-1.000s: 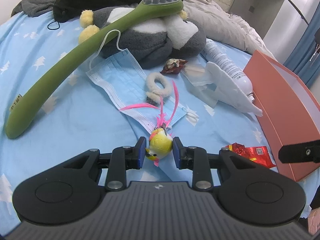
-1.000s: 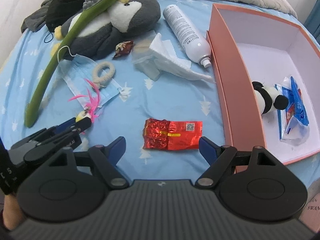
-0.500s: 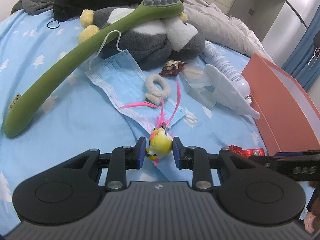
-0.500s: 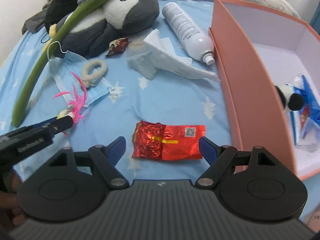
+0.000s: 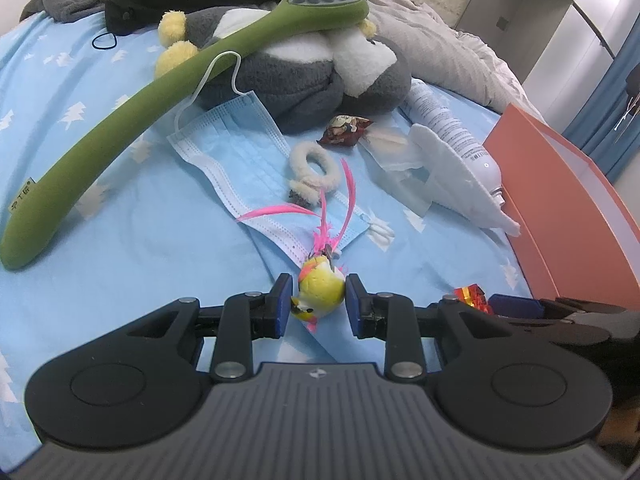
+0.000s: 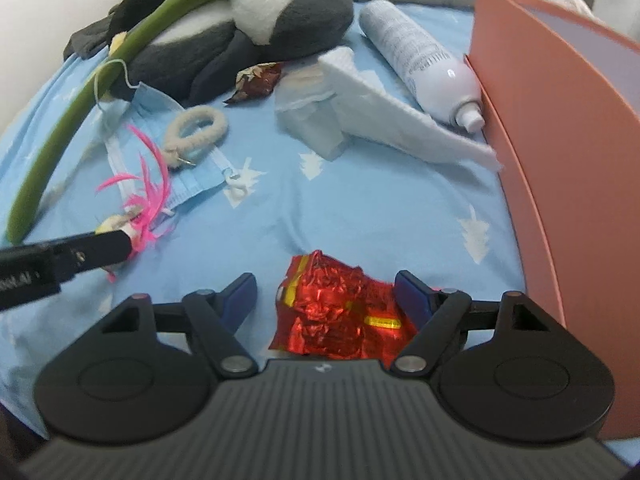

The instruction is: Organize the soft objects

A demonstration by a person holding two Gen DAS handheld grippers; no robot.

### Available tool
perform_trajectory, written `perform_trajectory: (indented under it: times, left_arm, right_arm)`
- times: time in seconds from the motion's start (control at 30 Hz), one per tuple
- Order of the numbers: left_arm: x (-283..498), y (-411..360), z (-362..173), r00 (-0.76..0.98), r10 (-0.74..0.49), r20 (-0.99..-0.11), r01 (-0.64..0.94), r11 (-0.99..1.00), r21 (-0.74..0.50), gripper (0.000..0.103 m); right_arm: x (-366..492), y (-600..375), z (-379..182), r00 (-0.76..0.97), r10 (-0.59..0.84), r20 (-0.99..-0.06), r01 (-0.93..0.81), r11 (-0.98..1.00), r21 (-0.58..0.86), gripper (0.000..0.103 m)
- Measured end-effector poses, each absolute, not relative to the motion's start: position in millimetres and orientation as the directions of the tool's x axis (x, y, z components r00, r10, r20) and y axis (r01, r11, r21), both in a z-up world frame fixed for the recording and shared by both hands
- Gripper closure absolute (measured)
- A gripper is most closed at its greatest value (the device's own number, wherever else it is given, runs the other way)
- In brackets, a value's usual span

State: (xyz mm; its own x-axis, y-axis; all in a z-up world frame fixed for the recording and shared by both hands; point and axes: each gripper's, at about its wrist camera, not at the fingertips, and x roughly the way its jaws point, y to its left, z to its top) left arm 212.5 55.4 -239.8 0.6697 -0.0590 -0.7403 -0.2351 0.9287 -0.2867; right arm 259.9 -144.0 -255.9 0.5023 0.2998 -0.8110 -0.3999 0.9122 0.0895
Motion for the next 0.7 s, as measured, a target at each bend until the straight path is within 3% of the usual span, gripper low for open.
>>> perform_trajectory:
  times: [0.2,0.37,0.57,0.7]
  left_arm:
    - [212.3,55.2,-242.0,0.670,-0.062,-0.740,-0.234,0.928,-0.290,0.070]
    - [208.9,54.2,-240.9,0.676,-0.069,-0.733,-0.225,0.929,-0.295,0.070]
    - [200.6,51.6,-231.9,0.689,-0.071,-0.721,-0.217,0.929,-0.299,0.070]
    - [193.5,49.1,-220.6,0.702,-0.070,-0.709,-0.208,0.931,-0.298,0.070]
  right_arm:
    - [252.5,-140.6,-261.5,0.533,0.301,-0.791,-0.441,0.896,0.044,0.030]
    - [250.8,-141.3,-254.7,0.530,0.309,-0.790,-0.443,0.895,0.053,0.064]
    - [246.9,-151.1,-246.4,0.514,0.330,-0.791,-0.416,0.903,0.106,0.076]
    - [236.3,-156.8,-236.0,0.520,0.340,-0.783,-0.409,0.905,0.121,0.078]
